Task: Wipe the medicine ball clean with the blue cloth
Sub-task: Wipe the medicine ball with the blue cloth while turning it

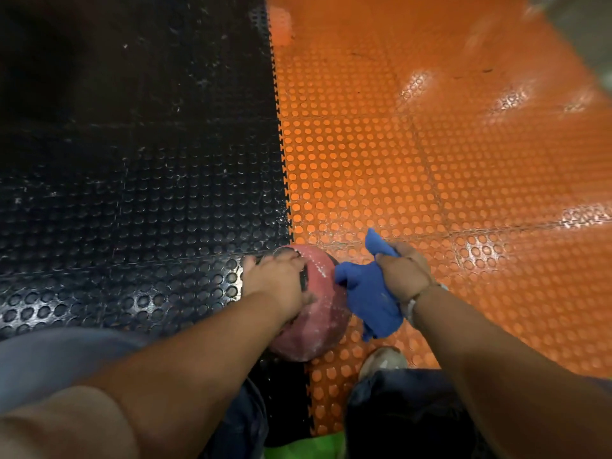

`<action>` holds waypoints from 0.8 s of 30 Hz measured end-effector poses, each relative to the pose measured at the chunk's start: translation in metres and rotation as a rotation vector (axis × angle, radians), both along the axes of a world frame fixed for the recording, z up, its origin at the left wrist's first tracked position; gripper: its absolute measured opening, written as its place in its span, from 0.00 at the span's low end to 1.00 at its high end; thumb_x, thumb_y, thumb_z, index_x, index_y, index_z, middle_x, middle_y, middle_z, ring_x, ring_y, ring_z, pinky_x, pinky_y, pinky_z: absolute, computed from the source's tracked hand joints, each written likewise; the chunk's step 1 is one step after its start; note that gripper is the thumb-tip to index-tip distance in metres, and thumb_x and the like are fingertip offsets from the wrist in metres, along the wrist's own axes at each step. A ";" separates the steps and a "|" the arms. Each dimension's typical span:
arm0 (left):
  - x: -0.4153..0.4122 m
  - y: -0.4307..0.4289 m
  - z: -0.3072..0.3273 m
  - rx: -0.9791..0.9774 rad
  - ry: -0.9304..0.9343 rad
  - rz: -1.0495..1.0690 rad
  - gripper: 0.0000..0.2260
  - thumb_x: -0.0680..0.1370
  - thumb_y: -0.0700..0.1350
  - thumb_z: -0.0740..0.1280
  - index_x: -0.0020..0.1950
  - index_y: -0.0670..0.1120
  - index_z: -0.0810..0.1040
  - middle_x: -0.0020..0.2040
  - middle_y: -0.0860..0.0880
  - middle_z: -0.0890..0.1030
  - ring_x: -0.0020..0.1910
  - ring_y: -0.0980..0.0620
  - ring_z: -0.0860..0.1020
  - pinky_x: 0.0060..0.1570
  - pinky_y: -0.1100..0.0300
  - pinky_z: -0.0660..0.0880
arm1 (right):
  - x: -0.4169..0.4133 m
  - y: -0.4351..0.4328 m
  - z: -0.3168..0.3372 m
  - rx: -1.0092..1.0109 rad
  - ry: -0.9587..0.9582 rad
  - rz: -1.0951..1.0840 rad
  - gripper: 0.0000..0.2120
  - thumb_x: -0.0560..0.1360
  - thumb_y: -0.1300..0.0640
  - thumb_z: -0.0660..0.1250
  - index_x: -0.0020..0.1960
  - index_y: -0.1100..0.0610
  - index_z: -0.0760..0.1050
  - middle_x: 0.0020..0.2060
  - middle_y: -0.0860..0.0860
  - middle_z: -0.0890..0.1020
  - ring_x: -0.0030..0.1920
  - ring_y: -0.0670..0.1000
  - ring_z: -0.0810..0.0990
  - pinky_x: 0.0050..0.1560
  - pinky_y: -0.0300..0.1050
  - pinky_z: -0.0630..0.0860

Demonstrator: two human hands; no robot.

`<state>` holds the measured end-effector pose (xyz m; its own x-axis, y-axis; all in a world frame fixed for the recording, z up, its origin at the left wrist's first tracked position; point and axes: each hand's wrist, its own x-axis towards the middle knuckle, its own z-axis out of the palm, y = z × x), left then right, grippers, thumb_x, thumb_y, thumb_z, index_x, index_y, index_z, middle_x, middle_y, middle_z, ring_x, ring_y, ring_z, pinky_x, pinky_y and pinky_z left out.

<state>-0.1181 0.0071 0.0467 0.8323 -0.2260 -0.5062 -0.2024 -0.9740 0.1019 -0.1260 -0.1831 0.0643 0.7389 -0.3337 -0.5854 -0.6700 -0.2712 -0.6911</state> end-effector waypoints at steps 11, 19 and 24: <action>-0.002 0.022 0.006 -0.022 0.074 0.141 0.39 0.71 0.67 0.65 0.77 0.56 0.52 0.77 0.55 0.54 0.74 0.49 0.58 0.71 0.45 0.53 | 0.010 -0.003 0.022 0.690 0.017 -0.263 0.19 0.75 0.73 0.51 0.62 0.67 0.72 0.54 0.65 0.78 0.51 0.63 0.78 0.53 0.57 0.75; -0.020 0.027 -0.002 -0.010 0.019 0.058 0.40 0.70 0.67 0.68 0.76 0.58 0.53 0.75 0.57 0.56 0.73 0.52 0.60 0.72 0.42 0.48 | 0.004 0.043 -0.010 0.393 0.190 -0.104 0.12 0.63 0.53 0.67 0.40 0.61 0.75 0.38 0.63 0.76 0.38 0.62 0.75 0.40 0.51 0.71; -0.003 0.043 -0.017 -0.045 0.053 0.179 0.51 0.59 0.74 0.68 0.76 0.59 0.53 0.76 0.59 0.55 0.73 0.55 0.59 0.70 0.45 0.49 | -0.016 0.075 -0.027 -0.128 -0.118 0.442 0.13 0.77 0.48 0.61 0.56 0.50 0.80 0.57 0.54 0.78 0.58 0.54 0.76 0.59 0.41 0.70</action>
<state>-0.1210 0.0500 0.0302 0.8338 -0.0998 -0.5429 -0.0191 -0.9881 0.1523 -0.1422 -0.1080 0.0375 0.8853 -0.0367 -0.4636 -0.3903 -0.6006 -0.6978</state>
